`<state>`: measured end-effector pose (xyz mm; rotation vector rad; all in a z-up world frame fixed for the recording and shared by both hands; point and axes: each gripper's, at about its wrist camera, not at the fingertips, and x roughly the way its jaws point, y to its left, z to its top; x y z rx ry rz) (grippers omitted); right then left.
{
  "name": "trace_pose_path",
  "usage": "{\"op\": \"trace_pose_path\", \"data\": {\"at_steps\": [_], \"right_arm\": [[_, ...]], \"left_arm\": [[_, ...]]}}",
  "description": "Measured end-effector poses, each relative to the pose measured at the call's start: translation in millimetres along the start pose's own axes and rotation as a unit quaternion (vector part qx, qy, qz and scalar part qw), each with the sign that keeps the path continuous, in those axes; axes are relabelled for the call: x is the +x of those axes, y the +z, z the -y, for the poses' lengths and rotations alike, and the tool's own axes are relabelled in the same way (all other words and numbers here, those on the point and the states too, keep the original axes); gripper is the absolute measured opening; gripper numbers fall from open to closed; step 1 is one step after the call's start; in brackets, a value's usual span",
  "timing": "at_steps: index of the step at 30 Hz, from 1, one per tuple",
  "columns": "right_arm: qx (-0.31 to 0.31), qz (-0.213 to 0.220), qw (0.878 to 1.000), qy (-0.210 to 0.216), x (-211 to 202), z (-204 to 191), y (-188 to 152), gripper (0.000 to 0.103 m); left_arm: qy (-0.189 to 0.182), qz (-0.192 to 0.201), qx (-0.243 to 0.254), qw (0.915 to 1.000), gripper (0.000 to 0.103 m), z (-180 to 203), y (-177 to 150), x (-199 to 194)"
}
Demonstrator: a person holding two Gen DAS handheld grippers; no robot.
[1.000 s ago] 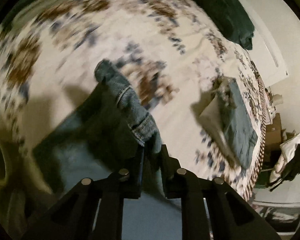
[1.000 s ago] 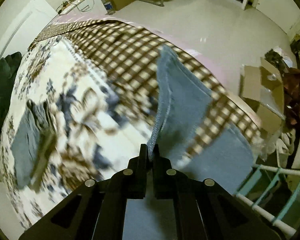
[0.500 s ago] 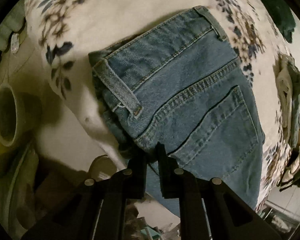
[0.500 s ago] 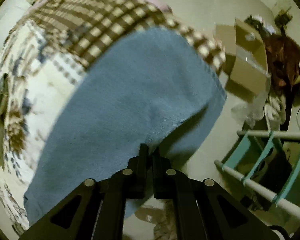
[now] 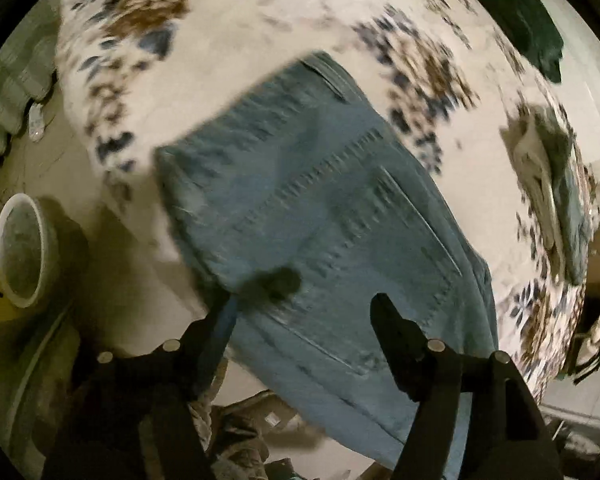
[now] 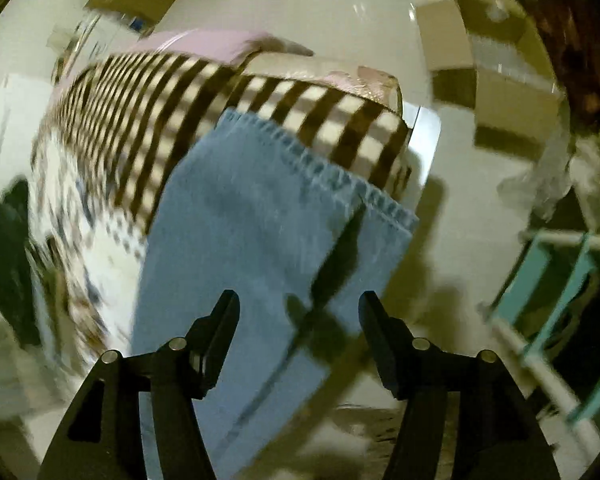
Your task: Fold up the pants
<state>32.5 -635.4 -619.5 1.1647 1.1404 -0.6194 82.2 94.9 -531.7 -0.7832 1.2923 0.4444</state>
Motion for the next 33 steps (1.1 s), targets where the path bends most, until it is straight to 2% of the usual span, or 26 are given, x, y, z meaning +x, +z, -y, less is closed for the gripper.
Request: {"op": "trace_pose_path", "data": {"at_steps": [2, 4, 6, 7, 10, 15, 17, 19, 21, 22, 23, 24, 26, 29, 31, 32, 33], "right_arm": [[0.059, -0.011, 0.998, 0.033, 9.1, 11.8, 15.7, 0.064], [0.098, -0.014, 0.994, 0.049, 19.8, 20.4, 26.4, 0.063], [0.129, -0.014, 0.990, 0.055, 28.3, 28.3, 35.5, 0.036], [0.135, -0.015, 0.989, 0.057, 29.6, 28.2, 36.8, 0.012], [0.089, 0.017, 0.995, 0.040, 8.0, 10.5, 36.6, 0.009], [0.027, 0.057, 0.997, 0.050, -51.3, -8.9, 21.2, 0.008], [0.003, 0.059, 0.998, 0.031, -57.7, -4.7, 20.3, 0.008], [0.003, 0.042, 0.999, -0.005, -44.6, 8.7, 22.0, 0.008], [-0.004, 0.006, 0.999, -0.041, -20.4, 14.6, 24.1, 0.015], [-0.007, -0.010, 0.998, -0.068, -9.4, 20.7, 26.1, 0.025], [-0.006, -0.019, 0.996, -0.085, -2.6, 26.8, 26.9, 0.029], [-0.003, -0.022, 0.996, -0.085, -1.0, 28.9, 25.4, 0.032], [0.002, -0.030, 0.998, -0.057, -1.8, 31.0, 19.5, 0.049], [0.010, -0.039, 0.999, -0.027, 0.4, 29.1, 6.6, 0.052], [0.028, -0.055, 0.998, -0.014, 10.2, 28.7, 0.2, 0.052], [0.034, -0.057, 0.998, -0.011, 14.2, 30.6, -1.8, 0.052], [0.041, -0.057, 0.997, -0.009, 19.6, 28.8, -5.5, 0.052]], "left_arm": [[0.003, -0.006, 0.003, 1.0000, 0.067, 7.9, -3.0, 10.1], [0.007, -0.012, 0.004, 0.9999, 0.067, 16.4, -9.3, 21.1], [0.010, -0.017, 0.002, 0.9998, 0.067, 23.4, -14.0, 29.7], [0.013, -0.019, 0.002, 0.9997, 0.067, 25.6, -15.5, 33.3], [0.025, -0.021, 0.002, 0.9995, 0.067, 29.0, -20.5, 40.1], [0.041, -0.017, 0.011, 0.9990, 0.067, 25.9, -21.8, 39.1], [0.046, -0.019, 0.010, 0.9987, 0.067, 20.3, -21.0, 38.9], [0.049, -0.022, 0.006, 0.9985, 0.067, 13.9, -19.6, 39.4], [0.049, -0.025, 0.000, 0.9985, 0.067, 9.4, -18.6, 39.6], [0.048, -0.027, -0.001, 0.9985, 0.067, 9.3, -19.0, 41.1], [0.047, -0.029, -0.002, 0.9985, 0.067, 8.3, -17.6, 42.6], [0.044, -0.031, -0.003, 0.9985, 0.067, 6.8, -16.9, 43.6], [0.041, -0.035, -0.001, 0.9985, 0.067, 5.6, -12.6, 49.8], [0.032, -0.031, -0.001, 0.9990, 0.066, 4.3, -10.5, 54.9], [0.035, -0.015, 0.000, 0.9993, 0.047, 1.9, -11.1, 52.5], [0.042, -0.012, 0.001, 0.9991, 0.034, 1.4, -13.1, 52.7], [0.042, -0.011, -0.002, 0.9991, 0.028, -2.4, -13.6, 51.2]]}}
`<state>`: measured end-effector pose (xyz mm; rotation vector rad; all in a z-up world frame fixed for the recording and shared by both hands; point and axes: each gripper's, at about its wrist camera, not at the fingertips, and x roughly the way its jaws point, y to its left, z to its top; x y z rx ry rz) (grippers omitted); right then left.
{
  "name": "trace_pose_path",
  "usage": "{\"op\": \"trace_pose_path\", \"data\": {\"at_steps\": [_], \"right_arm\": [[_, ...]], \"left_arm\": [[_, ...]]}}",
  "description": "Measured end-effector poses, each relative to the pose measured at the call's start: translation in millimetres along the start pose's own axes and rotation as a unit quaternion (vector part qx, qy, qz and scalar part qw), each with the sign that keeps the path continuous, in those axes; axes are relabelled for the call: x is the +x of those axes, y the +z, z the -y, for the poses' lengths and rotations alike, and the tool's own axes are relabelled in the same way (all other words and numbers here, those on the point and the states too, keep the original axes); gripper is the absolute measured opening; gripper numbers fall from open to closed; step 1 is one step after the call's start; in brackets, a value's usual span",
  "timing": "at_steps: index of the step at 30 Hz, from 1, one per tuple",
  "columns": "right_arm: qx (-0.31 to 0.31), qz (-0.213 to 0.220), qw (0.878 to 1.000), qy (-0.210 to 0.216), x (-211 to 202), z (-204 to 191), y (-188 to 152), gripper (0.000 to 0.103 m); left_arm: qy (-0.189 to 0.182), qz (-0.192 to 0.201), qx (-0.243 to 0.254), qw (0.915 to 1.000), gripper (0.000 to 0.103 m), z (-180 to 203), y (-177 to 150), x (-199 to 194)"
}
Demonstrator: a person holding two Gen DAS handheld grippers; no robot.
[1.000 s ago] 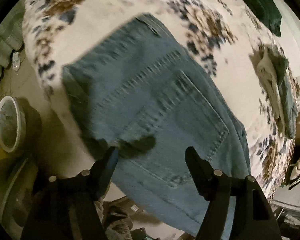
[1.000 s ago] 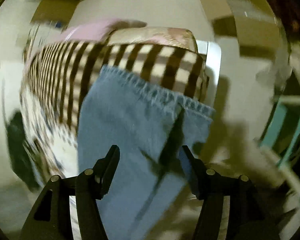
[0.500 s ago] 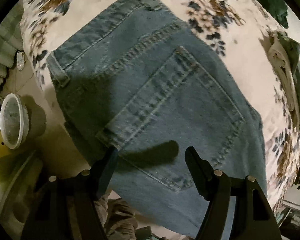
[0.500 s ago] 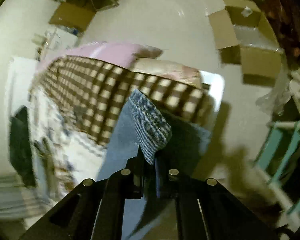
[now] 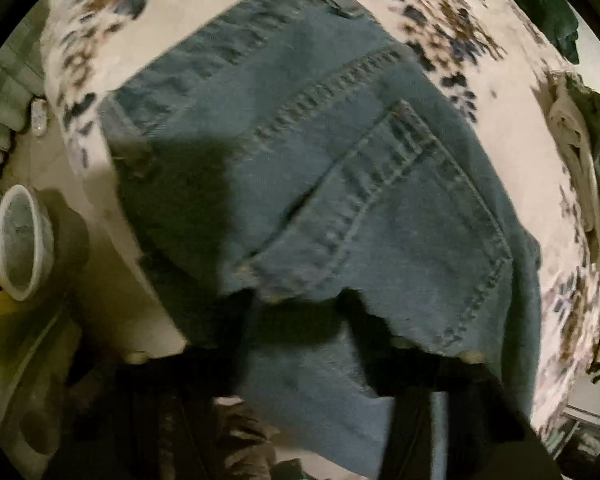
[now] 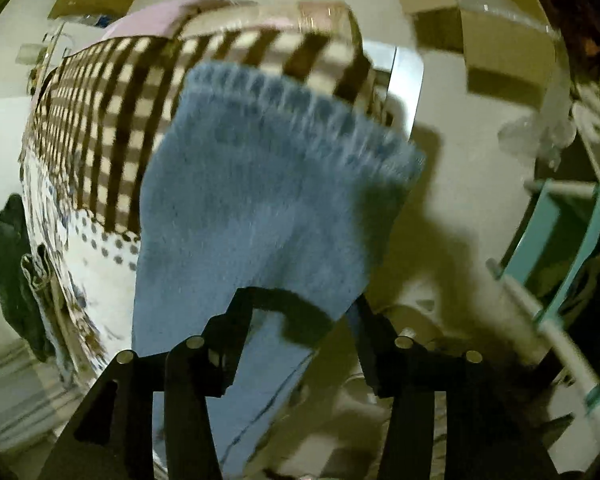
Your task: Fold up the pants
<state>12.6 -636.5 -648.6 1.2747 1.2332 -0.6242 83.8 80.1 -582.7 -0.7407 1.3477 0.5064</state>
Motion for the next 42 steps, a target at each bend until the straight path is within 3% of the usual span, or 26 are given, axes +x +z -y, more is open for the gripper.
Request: {"op": "trace_pose_path", "data": {"at_steps": [1, 3, 4, 5, 6, 9, 14, 17, 19, 20, 21, 22, 23, 27, 31, 32, 34, 35, 36, 37, 40, 42], "right_arm": [[0.004, 0.004, 1.000, -0.001, 3.1, 2.4, -2.2, 0.050], [0.009, 0.024, 1.000, -0.004, 3.2, 0.2, -8.6, 0.019], [0.009, 0.027, 0.999, -0.025, 2.8, -0.9, -10.4, 0.004], [0.011, 0.031, 0.999, -0.035, 4.4, 0.9, -11.7, 0.003], [0.012, 0.037, 0.998, -0.040, 4.2, -2.3, -12.8, 0.003], [-0.008, 0.056, 0.996, -0.063, -15.4, -6.8, -17.0, 0.002], [-0.024, 0.060, 0.995, -0.069, -40.7, -11.4, -21.3, 0.002], [-0.053, 0.067, 0.991, -0.099, -42.7, -19.4, -23.5, 0.002], [-0.086, 0.061, 0.988, -0.112, -34.2, -27.7, -25.3, 0.006], [-0.090, 0.048, 0.989, -0.109, -28.5, -29.4, -26.7, 0.016], [-0.092, 0.032, 0.990, -0.100, -22.7, -31.7, -30.0, 0.024], [-0.094, 0.015, 0.992, -0.079, -17.4, -35.1, -36.6, 0.042], [-0.100, 0.000, 0.993, -0.060, -12.2, -41.4, -48.6, 0.050], [-0.154, -0.084, 0.984, -0.012, 24.4, -74.6, -114.2, 0.050], [-0.156, -0.142, 0.977, 0.016, 71.0, -92.5, -166.7, 0.050], [-0.143, -0.147, 0.979, 0.014, 82.6, -92.8, -174.9, 0.050], [-0.108, -0.150, 0.983, 0.008, 101.3, -87.1, -184.5, 0.050], [-0.093, -0.148, 0.985, 0.004, 106.8, -82.5, -187.5, 0.048], [-0.073, -0.140, 0.987, 0.004, 111.0, -76.8, -189.8, 0.045], [-0.063, -0.130, 0.989, 0.004, 111.1, -71.9, -191.7, 0.031], [-0.074, -0.085, 0.993, -0.019, 97.3, -73.6, -198.3, 0.004], [-0.115, -0.061, 0.991, -0.035, 83.9, -83.2, -208.2, 0.003]], "left_arm": [[-0.012, 0.002, -0.007, 0.9999, 0.026, -6.2, -0.6, -2.4], [-0.024, 0.004, -0.005, 0.9997, 0.020, -11.9, -1.0, -8.2], [-0.029, 0.006, -0.002, 0.9996, 0.019, -13.9, -0.8, -11.9], [-0.036, 0.008, 0.003, 0.9993, 0.018, -14.8, -1.9, -17.5], [-0.041, 0.008, 0.006, 0.9991, 0.008, -16.4, -2.5, -22.0], [-0.058, 0.008, 0.007, 0.9983, 0.001, -24.4, -4.0, -41.0], [-0.048, 0.011, -0.015, 0.9987, 0.001, -55.1, 1.7, -50.8], [-0.096, -0.017, -0.047, 0.9941, 0.003, -62.3, 3.0, -38.7], [-0.108, -0.029, -0.051, 0.9924, 0.014, -57.1, -0.5, -32.4], [-0.117, -0.032, -0.053, 0.9913, 0.034, -52.5, -1.7, -31.1], [-0.124, -0.032, -0.055, 0.9903, 0.064, -50.2, -2.0, -30.8], [-0.130, -0.029, -0.059, 0.9894, 0.075, -48.8, -2.3, -30.4], [-0.137, -0.023, -0.063, 0.9882, 0.077, -48.7, -2.1, -30.5], [-0.126, -0.020, -0.084, 0.9883, 0.077, -50.1, 7.0, -19.2], [-0.116, -0.018, -0.112, 0.9868, 0.077, -56.2, 12.0, -6.1], [-0.111, -0.018, -0.109, 0.9876, 0.076, -55.2, 12.5, -3.9], [-0.099, -0.008, -0.107, 0.9892, 0.060, -53.6, 11.9, -3.0], [-0.092, -0.003, -0.105, 0.9903, 0.046, -52.8, 12.1, -3.4], [-0.083, 0.001, -0.102, 0.9913, 0.030, -52.7, 12.5, -3.6], [-0.082, 0.008, -0.104, 0.9911, 0.024, -55.9, 12.3, -5.9], [-0.093, 0.017, -0.090, 0.9915, 0.015, -58.5, 11.9, -10.5], [-0.093, 0.026, -0.069, 0.9930, 0.013, -55.9, 10.5, -18.6]]}}
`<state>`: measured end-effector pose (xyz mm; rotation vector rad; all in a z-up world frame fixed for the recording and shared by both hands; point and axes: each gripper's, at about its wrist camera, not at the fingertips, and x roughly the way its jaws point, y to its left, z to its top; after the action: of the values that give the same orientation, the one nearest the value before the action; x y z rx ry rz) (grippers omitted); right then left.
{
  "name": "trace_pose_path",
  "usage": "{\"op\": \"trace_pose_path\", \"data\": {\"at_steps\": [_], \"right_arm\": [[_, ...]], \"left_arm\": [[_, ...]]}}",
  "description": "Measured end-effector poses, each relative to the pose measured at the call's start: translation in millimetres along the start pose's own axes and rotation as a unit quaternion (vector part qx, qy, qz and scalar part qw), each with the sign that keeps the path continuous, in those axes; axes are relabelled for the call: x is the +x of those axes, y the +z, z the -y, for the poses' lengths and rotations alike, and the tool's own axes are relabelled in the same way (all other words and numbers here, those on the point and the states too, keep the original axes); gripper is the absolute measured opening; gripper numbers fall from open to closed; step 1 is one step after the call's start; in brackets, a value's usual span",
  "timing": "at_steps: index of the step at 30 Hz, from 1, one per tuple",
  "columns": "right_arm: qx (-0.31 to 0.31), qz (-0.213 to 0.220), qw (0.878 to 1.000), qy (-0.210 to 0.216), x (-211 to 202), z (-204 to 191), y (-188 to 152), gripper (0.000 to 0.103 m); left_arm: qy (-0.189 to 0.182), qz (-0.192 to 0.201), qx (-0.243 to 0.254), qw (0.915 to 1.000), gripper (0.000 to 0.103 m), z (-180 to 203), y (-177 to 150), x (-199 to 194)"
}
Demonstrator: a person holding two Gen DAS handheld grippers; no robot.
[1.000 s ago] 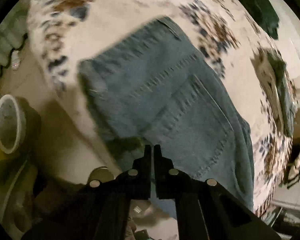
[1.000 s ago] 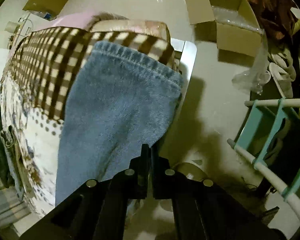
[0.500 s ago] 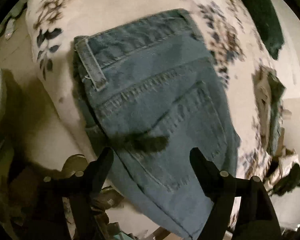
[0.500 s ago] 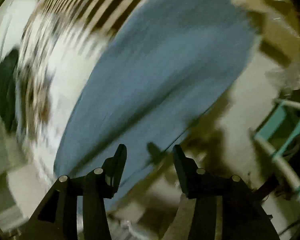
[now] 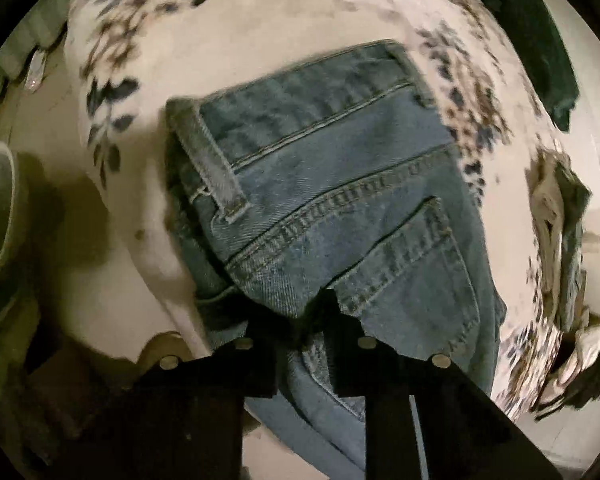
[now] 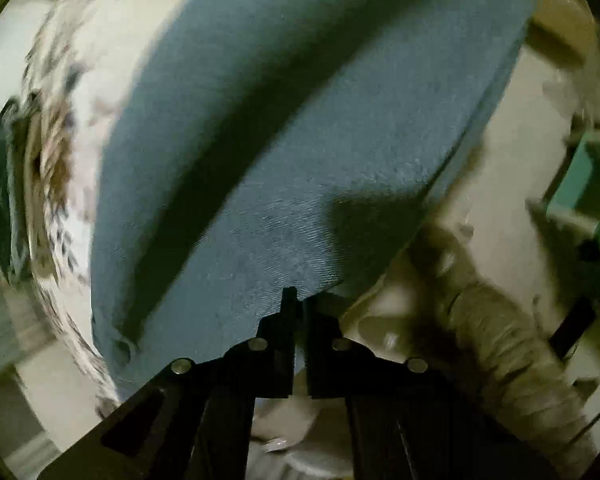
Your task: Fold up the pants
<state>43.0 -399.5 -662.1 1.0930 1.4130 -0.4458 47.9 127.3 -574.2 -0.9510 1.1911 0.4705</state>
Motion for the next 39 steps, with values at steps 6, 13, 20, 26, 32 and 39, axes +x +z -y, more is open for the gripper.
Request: {"op": "trace_pose_path", "data": {"at_steps": [6, 13, 20, 26, 32, 39], "right_arm": [[-0.043, 0.007, 0.999, -0.023, -19.4, -21.9, -10.7, 0.002], [-0.054, -0.024, 0.997, -0.055, -20.8, -11.8, -8.9, 0.002], [-0.124, -0.070, 0.986, -0.083, -16.5, -27.1, 2.9, 0.050], [-0.338, -0.070, 0.935, -0.077, -35.1, -145.5, -18.3, 0.065], [-0.531, -0.072, 0.842, -0.061, 22.5, -286.2, -49.4, 0.065], [-0.652, -0.121, 0.742, -0.100, 107.7, -365.7, -87.7, 0.060]], "left_arm": [[-0.009, -0.001, 0.017, 0.9998, 0.012, -5.2, 1.3, -28.7], [0.011, -0.037, 0.017, 0.9991, 0.010, -29.0, 2.0, -17.8], [0.040, -0.060, 0.030, 0.9969, 0.029, -15.4, 7.2, -27.1], [0.087, -0.013, 0.149, 0.9849, 0.079, 44.2, -1.7, -59.5], [0.080, 0.007, 0.235, 0.9687, 0.079, 103.0, -5.0, -42.4], [0.091, -0.023, 0.301, 0.9491, 0.079, 148.5, -1.0, 23.9]]}}
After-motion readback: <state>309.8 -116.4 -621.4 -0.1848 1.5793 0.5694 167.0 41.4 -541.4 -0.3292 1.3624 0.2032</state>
